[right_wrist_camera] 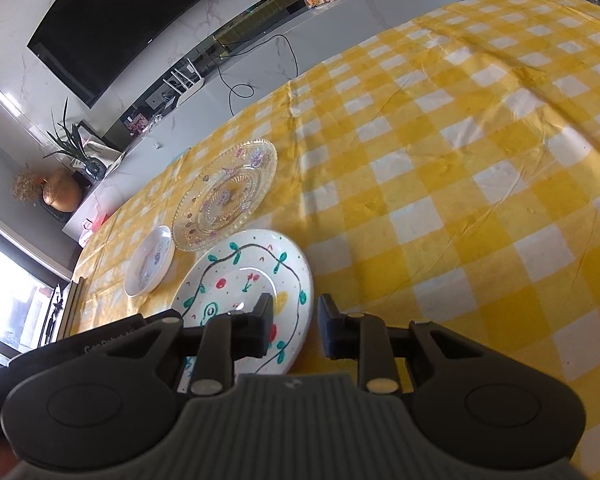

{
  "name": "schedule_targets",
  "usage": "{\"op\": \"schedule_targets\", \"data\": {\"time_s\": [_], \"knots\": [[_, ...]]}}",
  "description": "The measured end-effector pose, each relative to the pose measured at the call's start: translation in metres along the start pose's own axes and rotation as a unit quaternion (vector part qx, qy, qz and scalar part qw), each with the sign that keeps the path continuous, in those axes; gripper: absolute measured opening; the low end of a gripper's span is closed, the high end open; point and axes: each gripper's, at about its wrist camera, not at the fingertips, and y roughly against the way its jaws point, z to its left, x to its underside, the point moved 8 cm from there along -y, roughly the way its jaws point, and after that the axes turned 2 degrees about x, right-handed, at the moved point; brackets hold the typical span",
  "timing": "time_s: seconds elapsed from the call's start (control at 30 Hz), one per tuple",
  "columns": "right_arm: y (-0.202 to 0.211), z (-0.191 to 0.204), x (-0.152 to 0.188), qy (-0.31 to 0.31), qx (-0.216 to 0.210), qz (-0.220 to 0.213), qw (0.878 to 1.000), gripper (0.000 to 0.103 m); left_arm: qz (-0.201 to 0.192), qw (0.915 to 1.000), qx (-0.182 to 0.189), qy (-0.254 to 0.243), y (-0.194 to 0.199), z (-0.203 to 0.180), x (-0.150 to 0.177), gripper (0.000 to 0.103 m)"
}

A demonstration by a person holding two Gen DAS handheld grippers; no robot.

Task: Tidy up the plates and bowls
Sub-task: 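Move the left gripper to the rim of the white 'Fruity' plate, then close the left gripper on the 'Fruity' plate rim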

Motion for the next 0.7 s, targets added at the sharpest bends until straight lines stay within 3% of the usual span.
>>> {"op": "schedule_targets", "data": {"time_s": [0.13,0.17,0.23,0.3,0.37,0.5,0.57,0.7], "knots": [[-0.004,-0.005,0.000,-0.012,-0.003,0.007,1.000,0.016,0.003,0.9999,0.016,0.001,-0.001,-0.002,-0.001,0.026],[-0.005,-0.006,0.000,-0.016,-0.004,0.008,1.000,0.014,0.016,0.9993,0.032,0.008,-0.003,-0.004,0.000,0.013],[-0.004,-0.010,0.000,-0.023,-0.003,0.009,1.000,0.013,0.044,0.9951,0.078,0.041,-0.008,-0.008,0.006,0.011],[-0.002,-0.015,-0.002,-0.032,0.001,0.007,0.999,0.013,0.035,0.9969,0.067,0.024,-0.007,-0.012,0.007,0.011],[0.001,-0.019,-0.004,-0.035,0.003,0.004,0.999,0.013,0.009,0.9981,0.060,0.010,-0.001,-0.016,0.006,0.017],[0.006,-0.019,-0.005,-0.038,-0.006,0.004,0.999,0.016,-0.032,0.9989,-0.008,-0.032,0.006,-0.015,-0.003,0.047],[0.005,-0.015,-0.003,-0.038,-0.015,0.005,0.999,0.016,-0.030,0.9973,-0.050,-0.043,0.003,-0.011,-0.005,0.048],[-0.001,-0.007,0.003,-0.029,-0.021,0.017,0.999,0.016,0.005,0.9992,-0.037,-0.012,-0.009,-0.007,-0.001,0.053]]}}
